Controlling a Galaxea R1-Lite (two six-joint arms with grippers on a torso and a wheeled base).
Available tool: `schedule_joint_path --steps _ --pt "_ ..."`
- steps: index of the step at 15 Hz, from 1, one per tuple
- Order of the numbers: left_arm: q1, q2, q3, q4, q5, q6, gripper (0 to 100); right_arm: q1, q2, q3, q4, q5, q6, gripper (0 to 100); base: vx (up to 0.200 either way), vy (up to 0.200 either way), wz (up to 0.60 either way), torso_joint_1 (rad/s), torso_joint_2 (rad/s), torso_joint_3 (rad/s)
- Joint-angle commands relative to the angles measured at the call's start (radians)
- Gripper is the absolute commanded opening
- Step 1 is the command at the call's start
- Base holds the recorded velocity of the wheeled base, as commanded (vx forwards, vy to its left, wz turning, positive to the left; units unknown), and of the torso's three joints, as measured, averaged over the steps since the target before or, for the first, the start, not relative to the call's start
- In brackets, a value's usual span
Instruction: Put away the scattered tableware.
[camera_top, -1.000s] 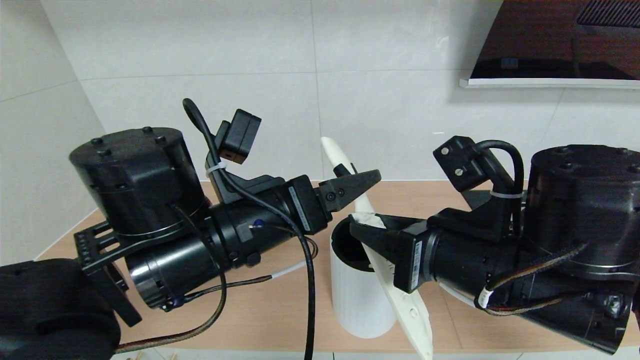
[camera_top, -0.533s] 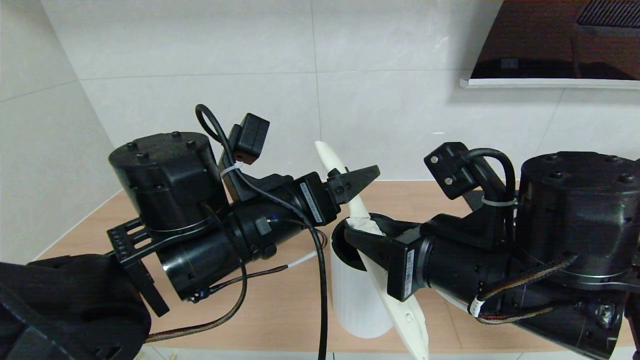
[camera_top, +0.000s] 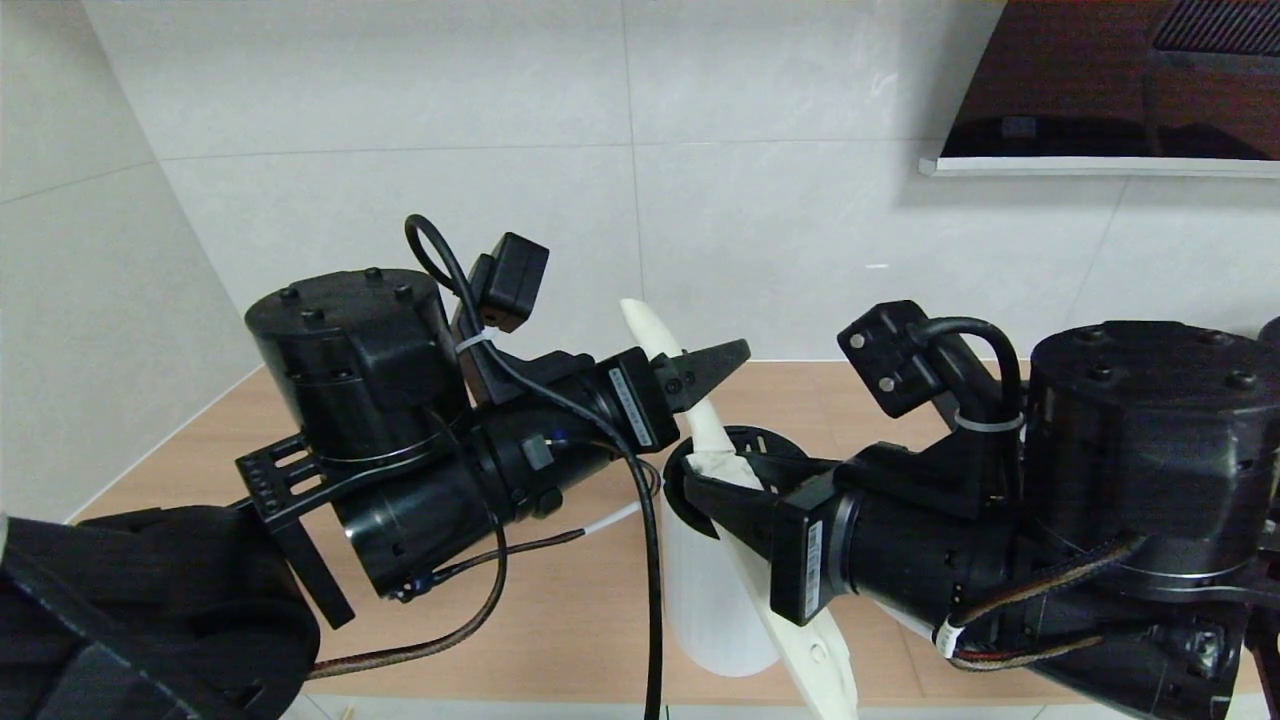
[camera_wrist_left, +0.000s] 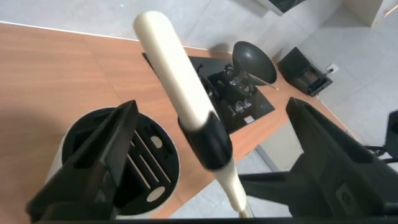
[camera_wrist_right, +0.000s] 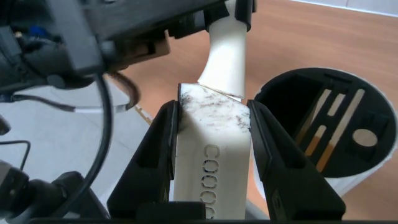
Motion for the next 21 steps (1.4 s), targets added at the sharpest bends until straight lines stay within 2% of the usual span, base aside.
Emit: schedule_joint_path --steps 1,13,14,17,19,21 --pt "-0.002 -0.003 0.003 0.000 -0.002 -0.001 0 0.001 0.003 0.001 -0.002 0.000 0.000 0 0.000 0.000 0.00 0.000 0.00 0.000" --pt "-0.005 -0.062 0.000 0.008 0.001 -0.002 0 -0.011 -0.045 0.001 -0.022 -0.020 0.000 0 0.000 0.000 0.00 0.000 0.00 0.000" --pt "-0.005 -0.082 -0.002 0.013 0.001 -0.001 0 -0.034 -0.057 -0.001 -0.022 -0.018 0.000 100 0.000 0.000 0.00 0.000 0.00 0.000" --pt "-0.002 -0.139 -0.029 0.083 0.012 0.004 0 -0.080 -0.086 -0.001 -0.020 -0.015 -0.001 100 0.000 0.000 0.00 0.000 0.00 0.000" --pt "0.008 -0.179 -0.098 0.189 0.066 0.013 0 -0.120 -0.119 -0.001 -0.017 -0.011 -0.029 100 0.000 0.000 0.00 0.000 0.00 0.000" --pt "0.011 -0.180 -0.167 0.263 0.124 0.067 0 -0.161 -0.142 -0.004 -0.014 -0.009 -0.037 100 0.000 0.000 0.00 0.000 0.00 0.000"
